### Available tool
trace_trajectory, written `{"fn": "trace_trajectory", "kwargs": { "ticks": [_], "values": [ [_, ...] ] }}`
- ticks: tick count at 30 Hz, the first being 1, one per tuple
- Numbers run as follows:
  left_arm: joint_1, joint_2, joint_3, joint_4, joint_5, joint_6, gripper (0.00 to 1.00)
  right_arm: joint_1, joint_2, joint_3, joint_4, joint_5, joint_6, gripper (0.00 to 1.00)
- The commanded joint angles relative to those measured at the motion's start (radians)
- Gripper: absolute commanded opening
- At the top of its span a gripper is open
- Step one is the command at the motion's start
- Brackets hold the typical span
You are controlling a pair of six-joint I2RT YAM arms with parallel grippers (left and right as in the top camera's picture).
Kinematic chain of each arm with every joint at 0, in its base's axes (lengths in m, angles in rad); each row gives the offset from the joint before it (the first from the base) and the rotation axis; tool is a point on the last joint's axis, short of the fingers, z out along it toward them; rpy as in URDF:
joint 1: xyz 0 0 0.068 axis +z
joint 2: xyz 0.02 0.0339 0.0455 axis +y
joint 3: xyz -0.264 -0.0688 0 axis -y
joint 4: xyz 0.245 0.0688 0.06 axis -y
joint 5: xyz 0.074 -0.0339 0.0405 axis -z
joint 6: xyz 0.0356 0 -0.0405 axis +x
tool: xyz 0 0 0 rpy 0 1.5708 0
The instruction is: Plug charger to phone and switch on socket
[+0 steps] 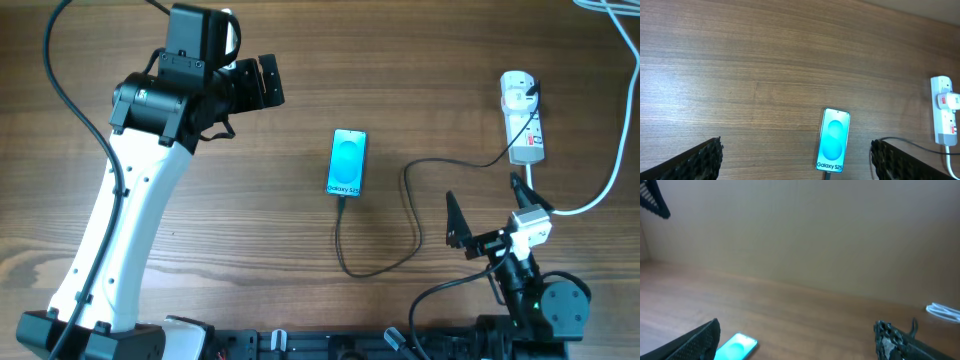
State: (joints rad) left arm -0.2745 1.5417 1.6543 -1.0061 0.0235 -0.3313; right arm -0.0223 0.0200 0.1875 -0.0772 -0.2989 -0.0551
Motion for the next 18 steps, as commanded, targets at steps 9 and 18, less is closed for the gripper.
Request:
{"fn": "trace_trajectory", "kwargs": {
  "ticks": [9,18],
  "values": [
    [-0.002,-0.001,-0.001,0.002,-0.01,0.009,1.0,0.004,-0.017,-0.183,0.161,0.129,0.079,1.0],
    [-0.002,-0.001,-0.001,0.002,-0.011,0.009,1.0,0.004,-0.017,-0.183,0.077,0.238,0.106,1.0]
  ]
}}
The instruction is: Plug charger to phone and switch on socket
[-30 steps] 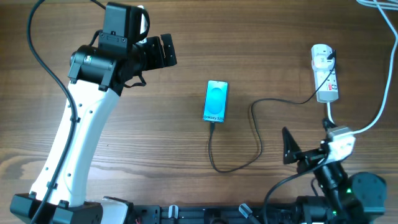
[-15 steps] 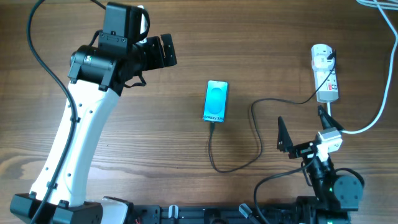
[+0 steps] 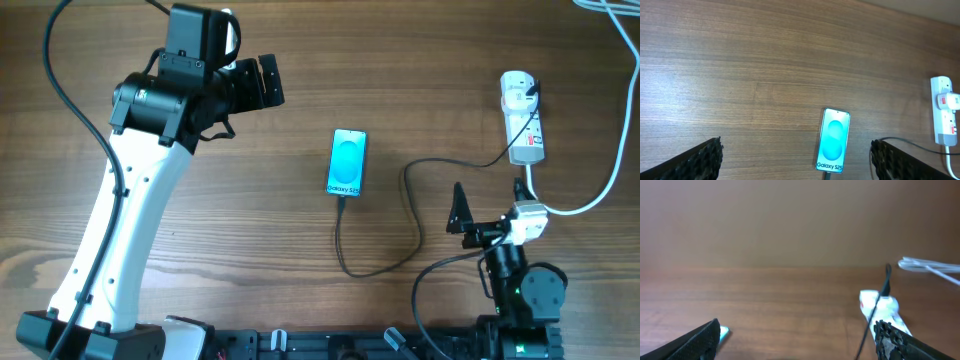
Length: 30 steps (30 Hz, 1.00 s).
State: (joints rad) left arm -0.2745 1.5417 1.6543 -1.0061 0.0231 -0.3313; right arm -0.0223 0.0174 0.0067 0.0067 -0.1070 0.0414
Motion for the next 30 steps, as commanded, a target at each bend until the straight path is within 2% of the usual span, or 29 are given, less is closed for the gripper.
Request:
{"fn": "trace_trajectory", "kwargs": {
  "ticks": [1,10,30],
  "values": [
    [-0.002,-0.001,-0.001,0.002,-0.01,0.009,1.0,0.004,-0.014,-0.002,-0.007,0.047,0.005,1.0],
    [-0.002,-0.001,-0.001,0.002,-0.01,0.009,1.0,0.004,-0.014,-0.002,-0.008,0.04,-0.079,1.0],
    [-0.002,-0.001,-0.001,0.002,-0.01,0.009,1.0,0.004,-0.014,-0.002,-0.006,0.04,-0.079,1.0]
  ]
}}
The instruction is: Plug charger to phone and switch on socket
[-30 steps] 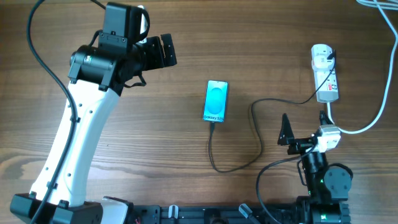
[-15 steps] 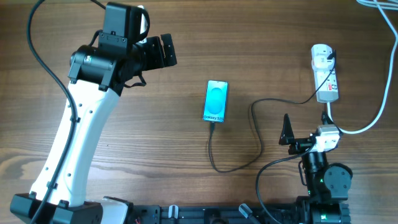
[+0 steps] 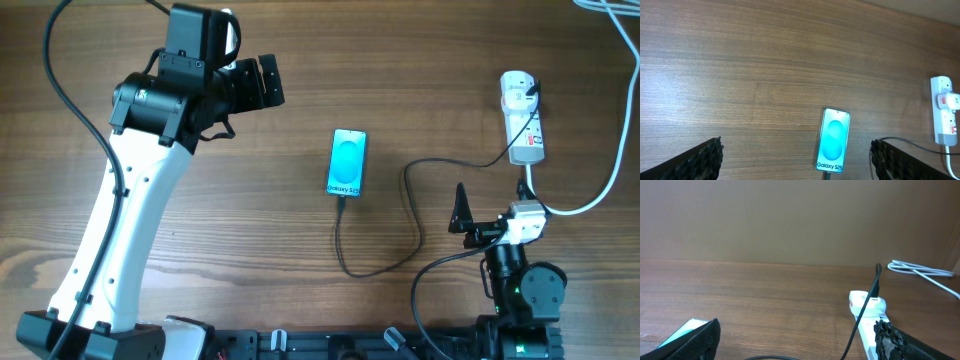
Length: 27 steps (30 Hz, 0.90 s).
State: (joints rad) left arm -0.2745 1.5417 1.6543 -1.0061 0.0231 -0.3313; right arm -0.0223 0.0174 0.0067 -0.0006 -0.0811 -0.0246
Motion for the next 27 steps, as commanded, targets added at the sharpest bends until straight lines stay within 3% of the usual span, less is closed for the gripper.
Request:
{"fn": "trace_trajectory", "kwargs": {
  "ticks": [1,12,22,27],
  "values": [
    [-0.002,-0.001,-0.001,0.002,-0.01,0.009,1.0,0.004,-0.014,-0.002,0.002,0.014,-0.013,1.0],
    [-0.001,-0.001,-0.001,-0.011,-0.015,0.009,1.0,0.004,-0.014,-0.002,0.002,0.014,-0.013,1.0],
    [-0.01,-0.075,-0.01,-0.235,-0.033,0.009,1.0,0.004,-0.014,-0.002,0.002,0.014,-0.013,1.0],
    [-0.004,-0.25,-0.219,-0.14,-0.065,0.008,1.0,0.004,-0.014,-0.002,0.002,0.014,-0.013,1.0]
  ]
}}
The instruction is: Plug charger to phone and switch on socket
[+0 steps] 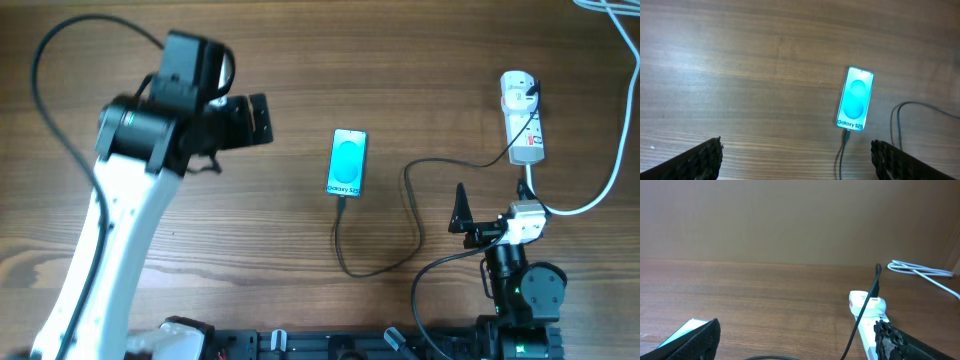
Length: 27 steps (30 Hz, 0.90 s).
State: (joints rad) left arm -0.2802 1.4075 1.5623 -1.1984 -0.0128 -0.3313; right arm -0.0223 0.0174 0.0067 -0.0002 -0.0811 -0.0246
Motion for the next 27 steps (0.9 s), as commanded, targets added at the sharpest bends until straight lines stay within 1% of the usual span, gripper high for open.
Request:
{"fn": "trace_trajectory", "kwargs": {
  "ticks": [1,3,6,11,14,17,19,21,24,27],
  "values": [
    [0.006,-0.152,-0.18,0.079,-0.026,0.005,1.0,0.004,-0.014,-0.002,0.001,0.014,-0.013,1.0],
    [0.027,-0.23,-0.298,0.12,-0.026,0.005,1.0,0.004,-0.014,-0.002,0.001,0.014,-0.013,1.0],
    [0.093,-0.337,-0.437,0.116,-0.026,0.005,1.0,0.004,-0.014,-0.002,0.001,0.014,-0.013,1.0],
    [0.199,-0.489,-0.558,0.118,-0.034,0.013,1.0,0.004,-0.014,-0.002,0.001,0.014,-0.013,1.0],
    [0.206,-0.583,-0.648,0.143,-0.021,0.013,1.0,0.004,-0.014,-0.002,0.001,0.014,-0.013,1.0],
    [0.206,-0.669,-0.764,0.273,0.02,0.013,1.0,0.004,-0.014,-0.002,0.001,0.014,-0.013,1.0],
    [0.206,-0.741,-0.872,0.401,0.032,0.013,1.0,0.004,-0.014,-0.002,0.001,0.014,-0.013,1.0],
    [0.206,-0.809,-0.964,0.496,0.053,0.05,1.0,0.004,-0.014,-0.002,0.001,0.014,-0.013,1.0],
    [0.206,-0.905,-1.076,0.596,0.094,0.116,1.0,0.004,-0.014,-0.002,0.001,0.014,-0.013,1.0],
    [0.207,-1.02,-1.172,0.663,0.089,0.126,1.0,0.004,-0.014,-0.002,0.001,0.014,-0.013,1.0]
  ]
}}
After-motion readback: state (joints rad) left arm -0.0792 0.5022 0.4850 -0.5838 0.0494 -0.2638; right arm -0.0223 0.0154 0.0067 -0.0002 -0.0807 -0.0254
